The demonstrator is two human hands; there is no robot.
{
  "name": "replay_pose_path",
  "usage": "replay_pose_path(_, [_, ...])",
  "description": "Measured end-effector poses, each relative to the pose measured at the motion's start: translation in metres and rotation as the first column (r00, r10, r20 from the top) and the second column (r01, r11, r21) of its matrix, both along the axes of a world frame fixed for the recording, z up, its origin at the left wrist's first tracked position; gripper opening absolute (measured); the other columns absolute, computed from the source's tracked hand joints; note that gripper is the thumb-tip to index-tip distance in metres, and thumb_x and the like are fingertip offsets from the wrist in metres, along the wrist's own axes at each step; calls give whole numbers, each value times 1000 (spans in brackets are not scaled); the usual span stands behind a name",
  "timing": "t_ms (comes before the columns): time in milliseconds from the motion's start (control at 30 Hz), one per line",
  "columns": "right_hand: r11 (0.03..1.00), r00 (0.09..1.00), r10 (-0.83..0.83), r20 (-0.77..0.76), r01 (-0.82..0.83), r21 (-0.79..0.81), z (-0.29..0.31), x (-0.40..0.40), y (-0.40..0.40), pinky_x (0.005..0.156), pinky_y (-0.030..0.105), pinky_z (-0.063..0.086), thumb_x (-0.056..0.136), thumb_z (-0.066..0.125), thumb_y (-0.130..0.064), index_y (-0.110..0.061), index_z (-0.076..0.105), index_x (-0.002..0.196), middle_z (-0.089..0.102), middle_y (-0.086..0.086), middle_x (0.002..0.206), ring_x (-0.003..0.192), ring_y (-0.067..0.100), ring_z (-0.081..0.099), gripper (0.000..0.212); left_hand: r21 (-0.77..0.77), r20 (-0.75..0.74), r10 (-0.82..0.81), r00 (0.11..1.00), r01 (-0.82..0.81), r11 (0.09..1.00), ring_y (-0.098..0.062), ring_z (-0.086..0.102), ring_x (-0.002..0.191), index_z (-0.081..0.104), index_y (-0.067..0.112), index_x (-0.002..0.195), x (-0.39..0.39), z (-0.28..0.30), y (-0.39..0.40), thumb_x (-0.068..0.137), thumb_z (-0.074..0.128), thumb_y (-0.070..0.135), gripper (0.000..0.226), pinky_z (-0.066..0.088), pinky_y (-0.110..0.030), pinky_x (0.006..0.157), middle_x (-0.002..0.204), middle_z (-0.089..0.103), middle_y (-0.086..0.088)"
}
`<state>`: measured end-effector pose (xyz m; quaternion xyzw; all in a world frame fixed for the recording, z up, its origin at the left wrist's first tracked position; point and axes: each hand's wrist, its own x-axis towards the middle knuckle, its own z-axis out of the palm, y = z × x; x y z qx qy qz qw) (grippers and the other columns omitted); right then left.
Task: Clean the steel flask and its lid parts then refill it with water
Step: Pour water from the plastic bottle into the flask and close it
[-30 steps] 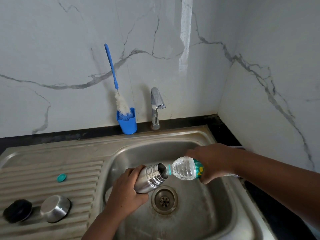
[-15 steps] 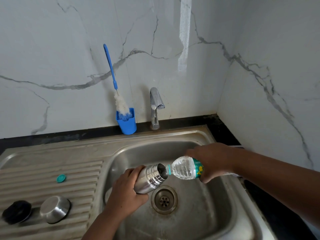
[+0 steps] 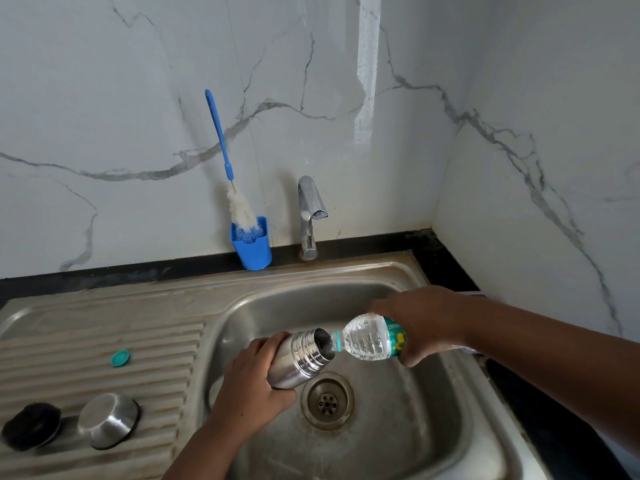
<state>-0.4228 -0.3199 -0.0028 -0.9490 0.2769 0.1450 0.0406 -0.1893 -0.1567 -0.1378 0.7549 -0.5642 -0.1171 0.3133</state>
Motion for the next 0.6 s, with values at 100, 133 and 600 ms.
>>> replay_pose_path(100, [1000,1000,4,-10,-4,-5,0,0,1,74,26,43,68,78,-38,-36,40,131,58,-8,118,97,12,56,74,-3,13,-4,1000,4,1000,-17,59,104,35,48,127,1,-3,1,48,59,48,82,49,-42,90,115,52,17])
replay_pose_path(133, [1000,1000,5,-13,-5,-9,0,0,1,73,26,42,68,78,-38,-35,40,131,58,-8,118,95,11,54,73,3,16,-5,1000,5,1000,-17,59,105,35,49,127,1,-3,1,49,59,48,83,48,-41,90,114,51,19])
replay_pose_path(600, [998,1000,28,-12,-29,-61,1,1,0,72,26,41,68,77,-41,-36,39,131,58,-8,118,99,14,57,73,7,52,21,998,-21,1000,-17,60,104,51,37,131,2,-5,1,49,66,42,84,48,-35,88,114,54,16])
